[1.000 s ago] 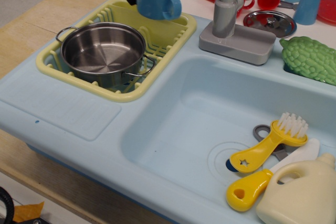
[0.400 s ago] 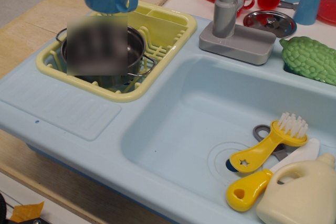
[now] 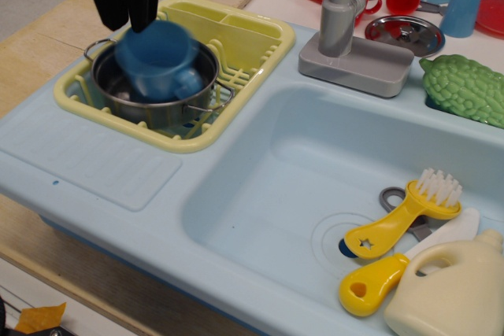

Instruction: Put cup into pot or pan

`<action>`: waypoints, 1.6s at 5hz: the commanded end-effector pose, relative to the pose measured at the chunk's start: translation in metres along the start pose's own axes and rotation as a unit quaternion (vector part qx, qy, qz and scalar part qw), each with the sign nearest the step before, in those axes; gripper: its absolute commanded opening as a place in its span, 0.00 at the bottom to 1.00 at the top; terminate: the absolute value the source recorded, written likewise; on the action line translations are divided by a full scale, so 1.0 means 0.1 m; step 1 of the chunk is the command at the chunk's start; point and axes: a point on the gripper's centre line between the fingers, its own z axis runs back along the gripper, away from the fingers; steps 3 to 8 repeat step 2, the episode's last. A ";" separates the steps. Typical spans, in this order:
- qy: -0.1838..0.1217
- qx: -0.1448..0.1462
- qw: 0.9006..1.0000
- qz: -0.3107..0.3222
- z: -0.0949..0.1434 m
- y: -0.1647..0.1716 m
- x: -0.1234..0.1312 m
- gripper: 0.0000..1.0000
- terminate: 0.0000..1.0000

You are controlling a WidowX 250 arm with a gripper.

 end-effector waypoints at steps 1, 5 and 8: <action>-0.022 -0.015 1.000 0.014 0.09 0.05 -0.05 1.00 0.00; -0.022 -0.015 1.000 0.014 0.09 0.05 -0.05 1.00 1.00; -0.022 -0.015 1.000 0.014 0.09 0.05 -0.05 1.00 1.00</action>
